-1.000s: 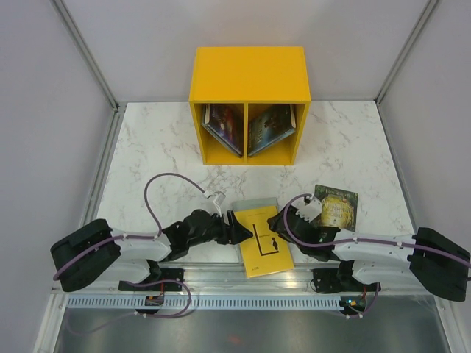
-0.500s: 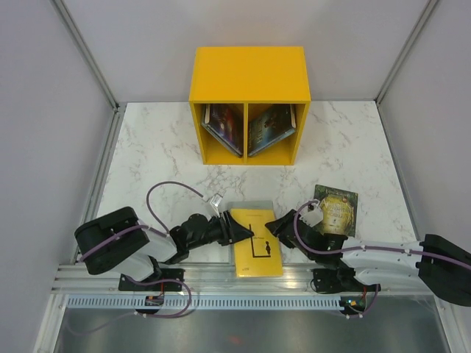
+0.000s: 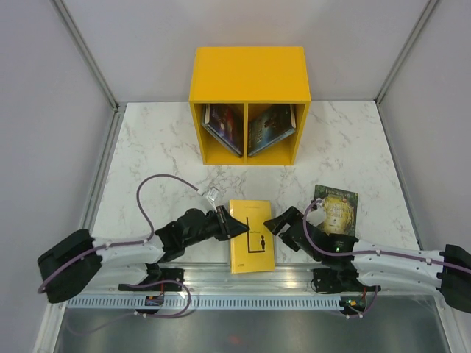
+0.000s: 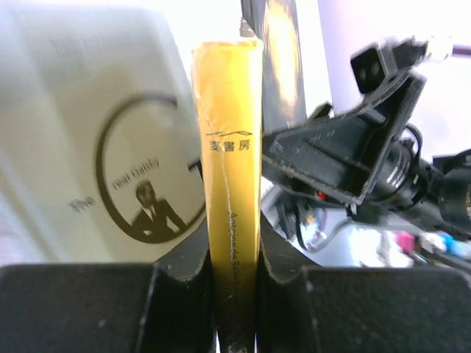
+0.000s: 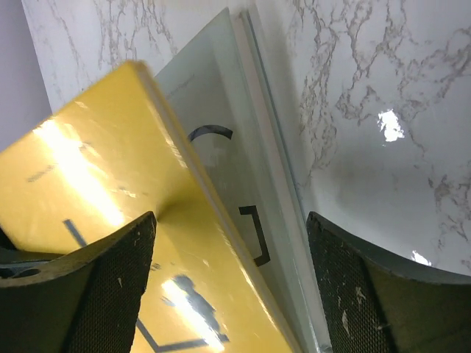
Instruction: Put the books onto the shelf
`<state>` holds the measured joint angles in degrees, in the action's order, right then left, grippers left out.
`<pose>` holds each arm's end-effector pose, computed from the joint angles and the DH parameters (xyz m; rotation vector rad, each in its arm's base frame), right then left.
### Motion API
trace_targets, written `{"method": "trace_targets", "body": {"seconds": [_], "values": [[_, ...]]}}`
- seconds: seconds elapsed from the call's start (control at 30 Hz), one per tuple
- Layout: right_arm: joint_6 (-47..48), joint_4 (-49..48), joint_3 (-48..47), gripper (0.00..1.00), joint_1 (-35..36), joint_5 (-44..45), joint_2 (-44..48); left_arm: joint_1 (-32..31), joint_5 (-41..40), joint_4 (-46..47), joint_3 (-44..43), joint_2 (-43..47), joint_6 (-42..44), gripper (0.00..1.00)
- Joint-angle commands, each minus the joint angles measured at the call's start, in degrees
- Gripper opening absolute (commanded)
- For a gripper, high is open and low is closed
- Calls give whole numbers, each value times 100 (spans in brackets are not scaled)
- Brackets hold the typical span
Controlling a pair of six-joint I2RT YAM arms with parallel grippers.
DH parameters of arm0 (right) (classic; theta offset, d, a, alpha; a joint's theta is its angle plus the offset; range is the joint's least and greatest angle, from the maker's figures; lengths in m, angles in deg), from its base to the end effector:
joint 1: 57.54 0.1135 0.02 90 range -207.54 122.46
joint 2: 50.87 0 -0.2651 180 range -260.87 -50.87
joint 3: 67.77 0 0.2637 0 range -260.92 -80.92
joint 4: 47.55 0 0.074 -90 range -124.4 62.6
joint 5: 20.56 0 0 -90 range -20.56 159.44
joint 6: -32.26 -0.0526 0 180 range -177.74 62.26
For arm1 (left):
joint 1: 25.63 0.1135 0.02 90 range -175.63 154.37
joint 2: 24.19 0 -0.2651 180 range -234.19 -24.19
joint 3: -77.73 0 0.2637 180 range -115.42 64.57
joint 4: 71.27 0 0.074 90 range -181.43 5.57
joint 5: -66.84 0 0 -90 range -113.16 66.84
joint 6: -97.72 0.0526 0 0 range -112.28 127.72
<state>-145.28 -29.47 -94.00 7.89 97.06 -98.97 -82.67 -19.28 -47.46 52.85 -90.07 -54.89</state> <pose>0.0971 0.1537 0.1351 0.7087 2.2340 0.9231 0.1230 -0.1962 0.1451 -0.0511 2.1627 -1.4155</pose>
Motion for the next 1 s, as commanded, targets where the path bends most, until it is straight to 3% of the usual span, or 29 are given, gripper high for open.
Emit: {"method": "trace_targets", "body": {"seconds": [0.0,0.13,0.23,0.47,0.6,0.97], "values": [[203,957,-326,86,31,288,239,-9,-1315,-1901,-558,1233,1048,2],[186,1045,-248,87,40,367,476,-1,-2267,-2940,-1128,2201,1654,2],[185,1028,-230,87,40,385,503,8,-2909,-3310,-1681,2212,2076,2],[221,1133,-265,86,40,332,696,166,-4297,-3232,-2720,1817,2762,2],[238,1335,-283,86,40,367,968,430,-4361,-2907,-3098,1414,3192,2],[291,1572,-230,85,40,402,1232,1309,-4238,-1826,-3538,560,3115,2]]}}
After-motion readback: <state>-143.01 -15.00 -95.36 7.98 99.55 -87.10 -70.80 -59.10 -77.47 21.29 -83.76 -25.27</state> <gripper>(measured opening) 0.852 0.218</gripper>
